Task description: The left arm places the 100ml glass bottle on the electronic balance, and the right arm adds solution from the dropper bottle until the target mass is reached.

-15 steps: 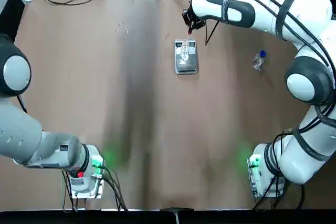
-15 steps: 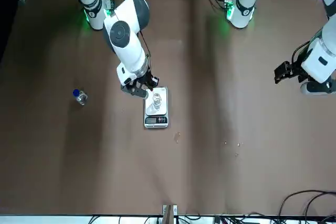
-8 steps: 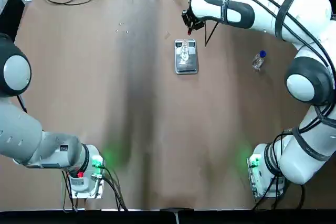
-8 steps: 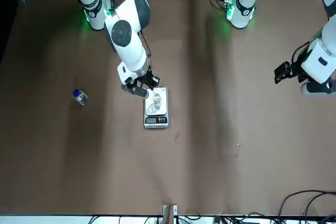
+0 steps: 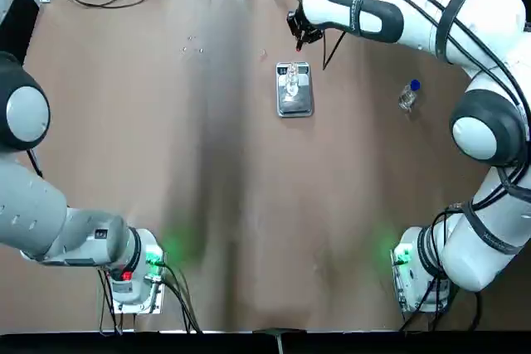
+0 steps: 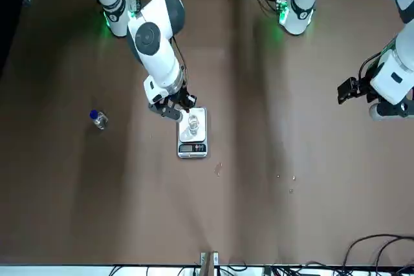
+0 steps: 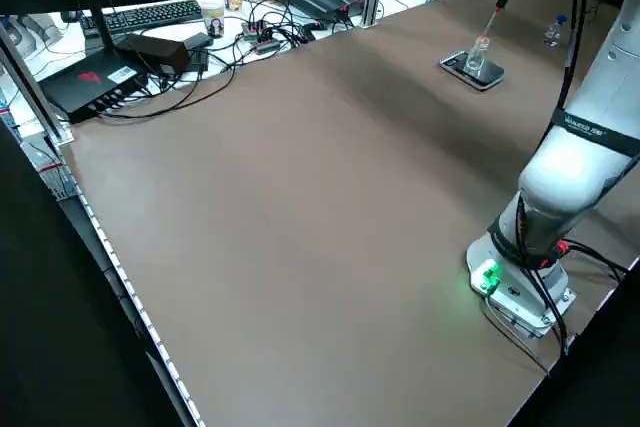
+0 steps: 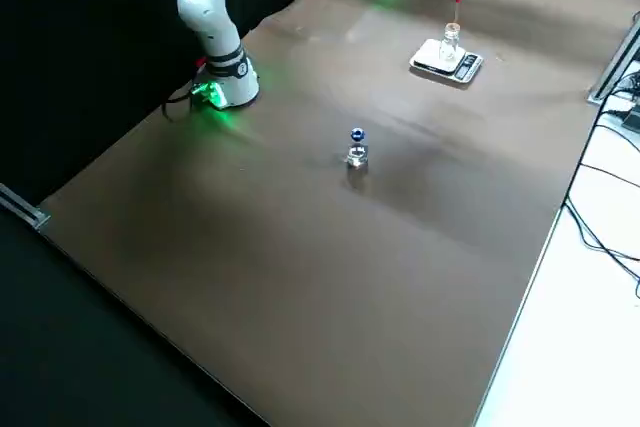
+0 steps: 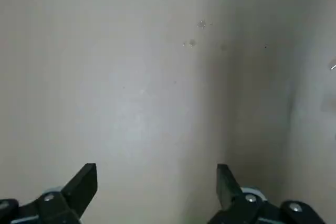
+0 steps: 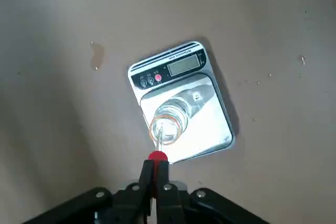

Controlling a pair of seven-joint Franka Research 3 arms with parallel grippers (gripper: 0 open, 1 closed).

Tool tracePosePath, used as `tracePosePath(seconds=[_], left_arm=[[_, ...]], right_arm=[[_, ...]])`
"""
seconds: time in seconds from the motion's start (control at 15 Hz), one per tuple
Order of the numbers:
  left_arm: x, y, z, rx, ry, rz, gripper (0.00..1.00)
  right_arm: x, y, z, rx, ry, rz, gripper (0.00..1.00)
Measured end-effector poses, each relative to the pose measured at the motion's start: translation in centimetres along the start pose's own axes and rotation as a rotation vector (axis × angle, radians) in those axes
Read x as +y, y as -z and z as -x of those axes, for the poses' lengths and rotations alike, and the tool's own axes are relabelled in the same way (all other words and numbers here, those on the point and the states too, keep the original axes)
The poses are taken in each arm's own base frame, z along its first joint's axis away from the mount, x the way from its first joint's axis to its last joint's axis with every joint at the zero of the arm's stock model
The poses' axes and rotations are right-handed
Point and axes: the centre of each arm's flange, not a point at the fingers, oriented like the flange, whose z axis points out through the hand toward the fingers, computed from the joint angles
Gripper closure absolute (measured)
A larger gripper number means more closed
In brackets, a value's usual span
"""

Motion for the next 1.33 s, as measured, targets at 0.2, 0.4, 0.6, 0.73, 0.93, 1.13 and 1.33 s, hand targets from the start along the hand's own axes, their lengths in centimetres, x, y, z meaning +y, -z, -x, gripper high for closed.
tracePosePath(seconds=[0.2,0.4,0.6,0.73,0.93,1.13,1.33], left_arm=[[0.0,-0.1,0.0,-0.002,0.0,0.0,0.0],[0.0,-0.2,-0.1,-0.004,0.0,0.0,0.0],[0.0,-0.3,-0.2,-0.005,0.0,0.0,0.0],[0.0,-0.4,-0.2,-0.006,0.0,0.0,0.0],[0.0,-0.6,-0.3,-0.009,0.001,0.0,0.0],[-0.2,-0.7,-0.4,-0.012,0.003,0.0,0.0],[-0.2,-0.8,-0.4,-0.013,0.005,-0.001,0.0]], right_arm=[[-0.1,0.6,-0.4,0.007,-0.005,-0.007,0.94],[0.1,1.1,-0.9,0.015,-0.013,-0.014,0.94],[1.0,2.3,-2.2,0.013,-0.036,-0.007,0.94],[2.5,3.7,-3.5,0.001,-0.059,0.009,0.94],[8.4,8.2,-7.1,-0.067,-0.024,0.046,0.94],[14.6,11.2,-9.8,-0.146,0.044,0.085,0.94],[19.2,11.3,-11.9,-0.206,0.066,0.118,0.94]])
